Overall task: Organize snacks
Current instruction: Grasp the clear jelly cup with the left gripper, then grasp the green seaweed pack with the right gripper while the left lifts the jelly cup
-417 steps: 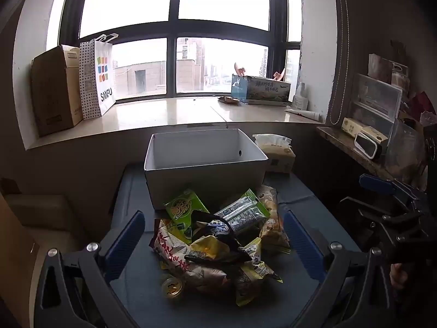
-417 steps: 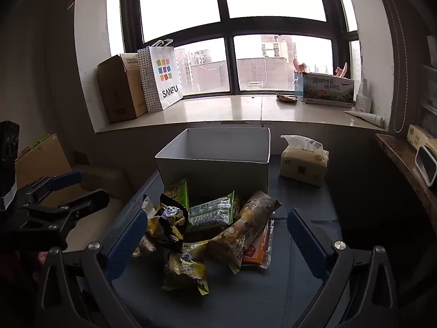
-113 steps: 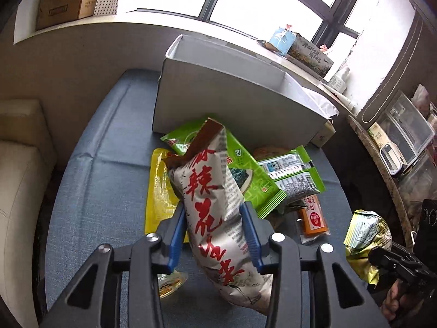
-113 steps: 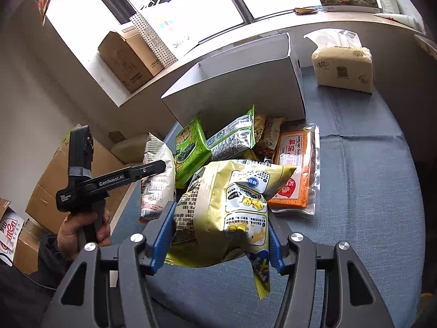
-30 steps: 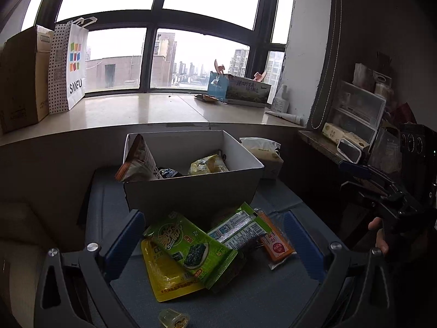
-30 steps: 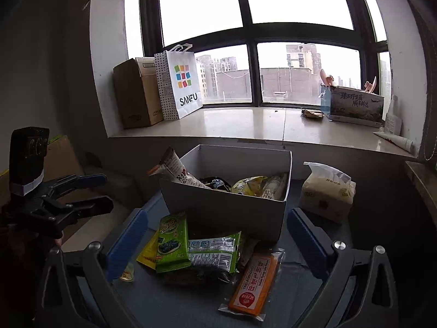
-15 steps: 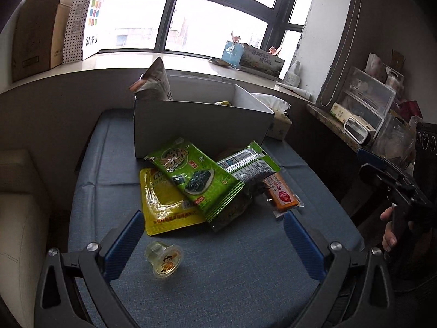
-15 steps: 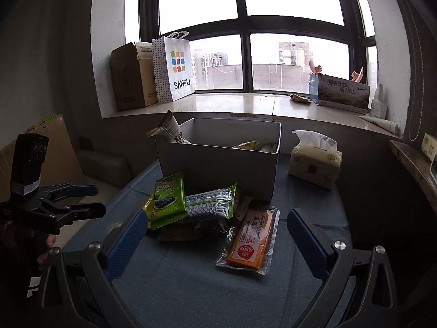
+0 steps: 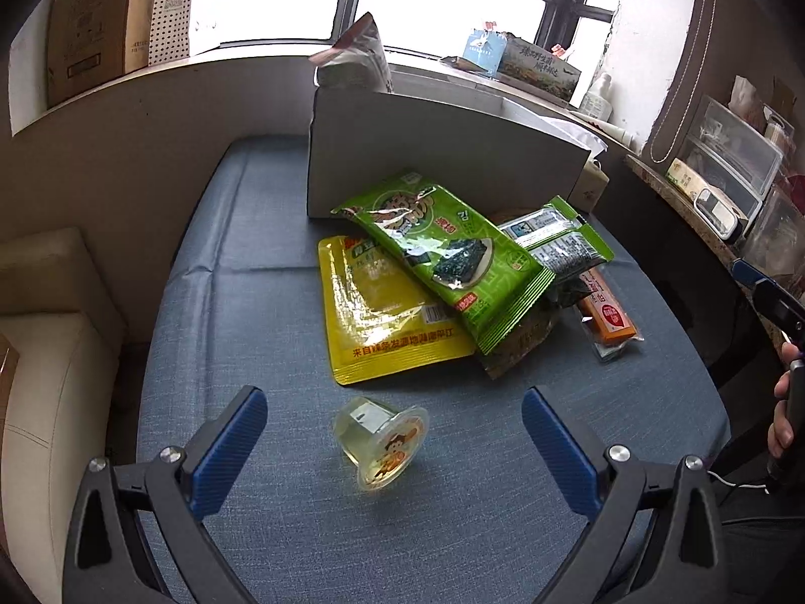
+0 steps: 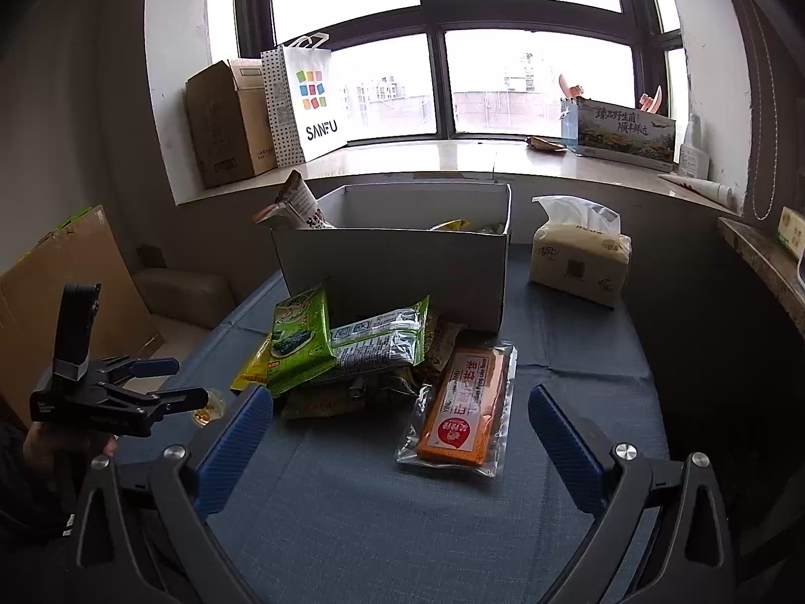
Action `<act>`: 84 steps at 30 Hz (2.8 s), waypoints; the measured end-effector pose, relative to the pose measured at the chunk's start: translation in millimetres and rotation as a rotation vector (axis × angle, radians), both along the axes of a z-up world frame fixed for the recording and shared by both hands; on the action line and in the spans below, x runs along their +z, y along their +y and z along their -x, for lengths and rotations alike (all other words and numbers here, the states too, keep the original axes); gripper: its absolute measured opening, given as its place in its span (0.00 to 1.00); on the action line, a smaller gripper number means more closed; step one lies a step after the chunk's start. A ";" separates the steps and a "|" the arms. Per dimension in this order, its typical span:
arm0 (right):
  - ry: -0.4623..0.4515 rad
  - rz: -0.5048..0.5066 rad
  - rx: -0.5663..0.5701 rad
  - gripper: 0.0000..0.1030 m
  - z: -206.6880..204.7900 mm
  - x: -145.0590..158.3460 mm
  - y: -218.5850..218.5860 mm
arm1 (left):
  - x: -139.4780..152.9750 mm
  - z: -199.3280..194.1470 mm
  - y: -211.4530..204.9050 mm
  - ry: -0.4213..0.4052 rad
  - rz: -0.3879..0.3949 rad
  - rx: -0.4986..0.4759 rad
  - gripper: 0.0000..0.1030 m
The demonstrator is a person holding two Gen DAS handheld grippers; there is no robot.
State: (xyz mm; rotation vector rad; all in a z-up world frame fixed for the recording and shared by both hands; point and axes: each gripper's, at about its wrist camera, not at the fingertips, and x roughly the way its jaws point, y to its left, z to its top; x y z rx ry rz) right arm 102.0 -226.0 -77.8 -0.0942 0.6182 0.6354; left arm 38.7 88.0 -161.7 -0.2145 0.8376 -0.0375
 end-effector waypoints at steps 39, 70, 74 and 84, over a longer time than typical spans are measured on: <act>0.038 0.027 0.012 1.00 0.9 -10.9 8.9 | -14.2 7.2 -11.4 -0.003 -0.038 -0.040 0.48; 0.095 0.426 0.267 0.63 -77.6 -79.7 231.1 | 72.5 57.9 33.2 -0.216 -0.020 0.060 0.49; 0.115 0.309 0.255 0.63 -71.5 -52.7 195.7 | 73.8 53.0 29.2 -0.217 -0.019 0.042 0.49; 0.059 0.071 0.124 0.64 -63.0 16.6 83.3 | 111.4 -10.1 2.3 -0.280 -0.017 -0.049 0.49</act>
